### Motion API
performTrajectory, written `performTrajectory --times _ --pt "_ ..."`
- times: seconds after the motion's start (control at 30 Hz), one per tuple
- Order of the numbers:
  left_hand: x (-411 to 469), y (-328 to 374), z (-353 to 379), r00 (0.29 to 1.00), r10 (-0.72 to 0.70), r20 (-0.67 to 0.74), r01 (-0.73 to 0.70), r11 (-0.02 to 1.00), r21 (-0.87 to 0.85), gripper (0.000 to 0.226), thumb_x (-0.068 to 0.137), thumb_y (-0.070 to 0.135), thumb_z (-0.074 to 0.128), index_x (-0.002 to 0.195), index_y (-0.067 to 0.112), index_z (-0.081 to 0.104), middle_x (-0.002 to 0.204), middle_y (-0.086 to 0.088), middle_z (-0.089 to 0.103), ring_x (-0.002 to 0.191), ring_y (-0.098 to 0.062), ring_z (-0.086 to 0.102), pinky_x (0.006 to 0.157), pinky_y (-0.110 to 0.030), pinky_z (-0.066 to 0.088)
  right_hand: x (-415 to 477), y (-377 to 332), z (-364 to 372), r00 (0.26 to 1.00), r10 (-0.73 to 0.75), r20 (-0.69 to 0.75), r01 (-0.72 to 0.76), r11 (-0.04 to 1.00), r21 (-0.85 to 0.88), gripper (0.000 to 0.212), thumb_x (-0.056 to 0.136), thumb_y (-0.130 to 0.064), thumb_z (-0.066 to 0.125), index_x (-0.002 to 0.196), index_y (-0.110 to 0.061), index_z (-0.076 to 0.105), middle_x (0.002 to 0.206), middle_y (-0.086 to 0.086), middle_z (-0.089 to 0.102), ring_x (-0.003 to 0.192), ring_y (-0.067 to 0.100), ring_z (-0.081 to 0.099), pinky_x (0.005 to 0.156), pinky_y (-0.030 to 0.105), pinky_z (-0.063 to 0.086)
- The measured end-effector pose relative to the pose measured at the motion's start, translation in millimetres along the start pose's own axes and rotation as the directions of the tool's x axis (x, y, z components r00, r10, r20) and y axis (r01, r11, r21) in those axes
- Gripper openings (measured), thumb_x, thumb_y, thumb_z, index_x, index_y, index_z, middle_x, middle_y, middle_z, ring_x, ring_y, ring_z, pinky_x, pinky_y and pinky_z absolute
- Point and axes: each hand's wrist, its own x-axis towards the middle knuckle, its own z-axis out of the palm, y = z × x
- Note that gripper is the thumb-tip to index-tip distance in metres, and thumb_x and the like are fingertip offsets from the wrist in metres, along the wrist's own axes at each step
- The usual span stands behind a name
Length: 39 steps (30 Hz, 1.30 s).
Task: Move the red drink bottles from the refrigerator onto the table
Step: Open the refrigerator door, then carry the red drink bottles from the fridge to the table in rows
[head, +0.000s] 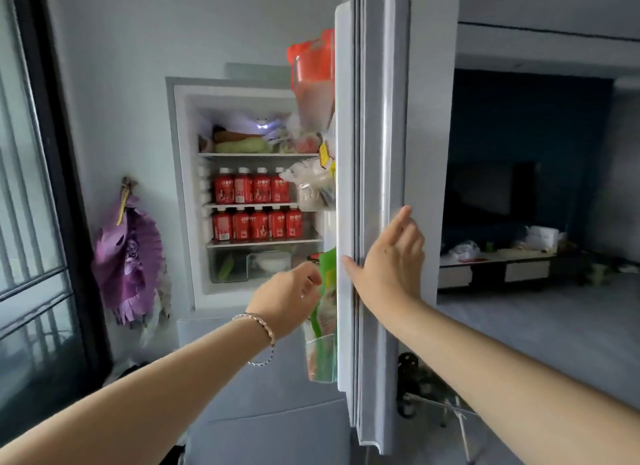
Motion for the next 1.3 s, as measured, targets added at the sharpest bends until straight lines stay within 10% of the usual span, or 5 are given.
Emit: performTrajectory --times 0.57,0.7,0.8,1.0,1.3 --pt "65.9 38.9 62.5 0.989 -0.096 0.111 0.088 0.994 0.068 0.012 0.087 0.017 0.048 0.09 0.021 0.059 0.09 -0.001 0.069 0.086 -0.021 0.065 0.08 -0.036 0.054 75.5 142.1 -29.3 0.863 0.499 -0.076 -0.478 0.857 0.191 0.1 0.081 -0.023 0.07 0.15 -0.007 -0.001 0.144 0.023 0.029 0.128 0.039 0.036 0.101 0.051 0.041" --pt "84.0 15.4 56.6 0.988 -0.125 0.094 0.123 0.992 0.025 0.012 0.088 0.015 0.048 0.083 0.024 0.055 0.089 -0.001 0.069 0.084 -0.021 0.066 0.078 -0.037 0.056 72.2 116.7 -27.1 0.918 0.219 -0.33 -0.143 0.96 0.24 0.054 0.079 -0.019 0.067 0.127 -0.006 0.047 0.132 0.016 0.04 0.124 0.032 0.034 0.099 0.04 0.038" --pt "98.2 -10.3 44.3 0.986 -0.152 0.065 0.147 0.987 0.072 0.013 0.087 0.016 0.047 0.08 0.025 0.052 0.088 0.001 0.069 0.084 -0.02 0.066 0.077 -0.033 0.054 81.2 77.1 -13.4 0.996 -0.003 -0.086 0.033 0.938 0.345 0.011 0.083 -0.013 0.061 0.092 -0.013 0.066 0.095 0.0 0.062 0.096 0.018 0.057 0.08 0.029 0.044" --pt "148.3 -87.9 11.7 0.974 -0.225 -0.002 0.222 0.959 0.178 0.012 0.087 0.017 0.046 0.089 0.021 0.057 0.092 0.001 0.066 0.084 -0.021 0.062 0.073 -0.03 0.049 129.6 1.8 55.7 0.933 -0.211 0.29 0.081 0.911 0.404 0.016 0.085 -0.014 0.056 0.074 -0.018 0.066 0.07 -0.008 0.062 0.076 0.015 0.06 0.068 0.024 0.045" --pt "263.8 -223.2 -14.2 0.952 -0.276 -0.135 0.297 0.937 0.185 0.017 0.091 0.02 0.046 0.106 0.019 0.054 0.107 0.0 0.062 0.09 -0.017 0.058 0.085 -0.034 0.052 240.6 -75.9 221.7 0.836 -0.257 0.484 0.11 0.944 0.311 0.023 0.086 -0.01 0.052 0.093 0.003 0.07 0.103 0.017 0.07 0.094 0.027 0.066 0.083 0.035 0.054"
